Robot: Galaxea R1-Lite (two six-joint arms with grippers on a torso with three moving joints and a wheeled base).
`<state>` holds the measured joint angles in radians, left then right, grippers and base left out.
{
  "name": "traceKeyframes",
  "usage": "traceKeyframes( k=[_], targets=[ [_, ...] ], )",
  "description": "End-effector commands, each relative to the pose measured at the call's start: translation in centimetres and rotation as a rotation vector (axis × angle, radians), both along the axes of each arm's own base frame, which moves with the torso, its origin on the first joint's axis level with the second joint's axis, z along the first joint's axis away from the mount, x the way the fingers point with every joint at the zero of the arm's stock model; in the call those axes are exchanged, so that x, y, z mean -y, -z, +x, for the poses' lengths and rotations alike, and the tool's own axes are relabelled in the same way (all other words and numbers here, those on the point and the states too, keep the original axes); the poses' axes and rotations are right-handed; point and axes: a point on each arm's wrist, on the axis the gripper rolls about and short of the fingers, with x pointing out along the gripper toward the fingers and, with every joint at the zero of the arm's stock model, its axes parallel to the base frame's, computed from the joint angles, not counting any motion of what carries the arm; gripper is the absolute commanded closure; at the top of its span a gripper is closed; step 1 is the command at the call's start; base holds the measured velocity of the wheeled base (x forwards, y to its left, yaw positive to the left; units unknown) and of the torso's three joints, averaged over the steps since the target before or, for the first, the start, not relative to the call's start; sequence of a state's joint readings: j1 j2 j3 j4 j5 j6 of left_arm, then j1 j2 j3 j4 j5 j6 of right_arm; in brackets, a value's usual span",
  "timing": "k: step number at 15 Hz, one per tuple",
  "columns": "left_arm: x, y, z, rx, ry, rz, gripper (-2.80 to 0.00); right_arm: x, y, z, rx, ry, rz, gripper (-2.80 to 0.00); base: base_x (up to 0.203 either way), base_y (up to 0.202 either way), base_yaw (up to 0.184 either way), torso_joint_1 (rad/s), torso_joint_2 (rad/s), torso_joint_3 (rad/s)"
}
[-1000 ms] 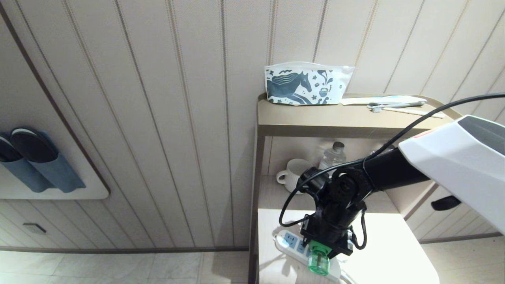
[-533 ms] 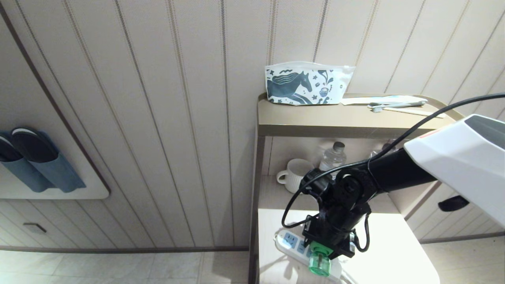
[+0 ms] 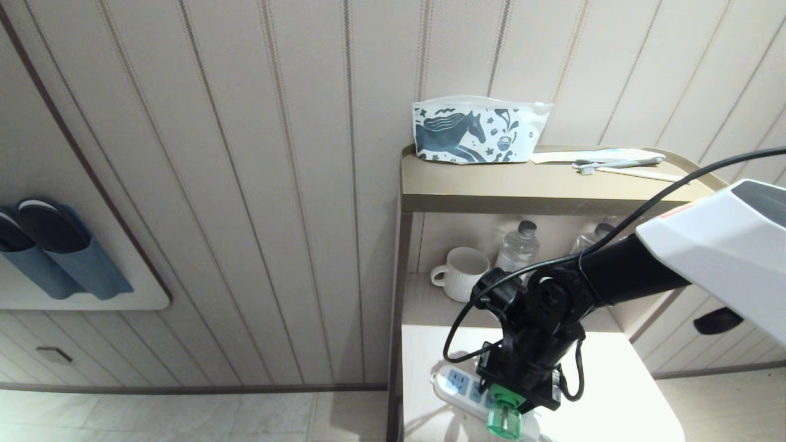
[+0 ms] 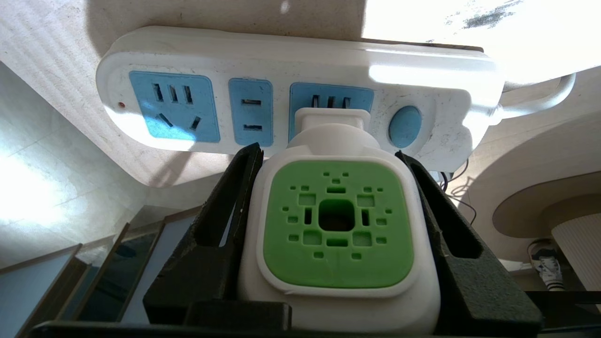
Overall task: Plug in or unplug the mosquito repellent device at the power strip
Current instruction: Insert the plug into the socket
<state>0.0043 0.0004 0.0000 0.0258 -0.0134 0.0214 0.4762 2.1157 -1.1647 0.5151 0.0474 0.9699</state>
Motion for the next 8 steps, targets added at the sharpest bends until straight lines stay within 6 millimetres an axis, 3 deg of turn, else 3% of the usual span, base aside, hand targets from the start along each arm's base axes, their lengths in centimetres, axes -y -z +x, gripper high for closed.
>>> traceKeyframes(
  k=[1, 5, 8],
  targets=[
    [0.00, 0.00, 0.00, 0.000, 0.000, 0.000, 0.00, 0.01, 0.20, 0.03, -0.006, 0.006, -0.002, 0.00, 0.000, 0.000, 0.000, 0.000, 0.00, 0.000],
    [0.00, 0.00, 0.00, 0.000, 0.000, 0.000, 0.00, -0.41, 0.17, 0.95, 0.019, 0.008, -0.008, 0.00, 0.000, 0.000, 0.000, 0.000, 0.00, 0.000],
    [0.00, 0.00, 0.00, 0.000, 0.000, 0.000, 0.00, -0.16, 0.66, 0.50, -0.004, 0.010, -0.023, 0.00, 0.000, 0.000, 0.000, 0.000, 0.00, 0.000]
  ],
)
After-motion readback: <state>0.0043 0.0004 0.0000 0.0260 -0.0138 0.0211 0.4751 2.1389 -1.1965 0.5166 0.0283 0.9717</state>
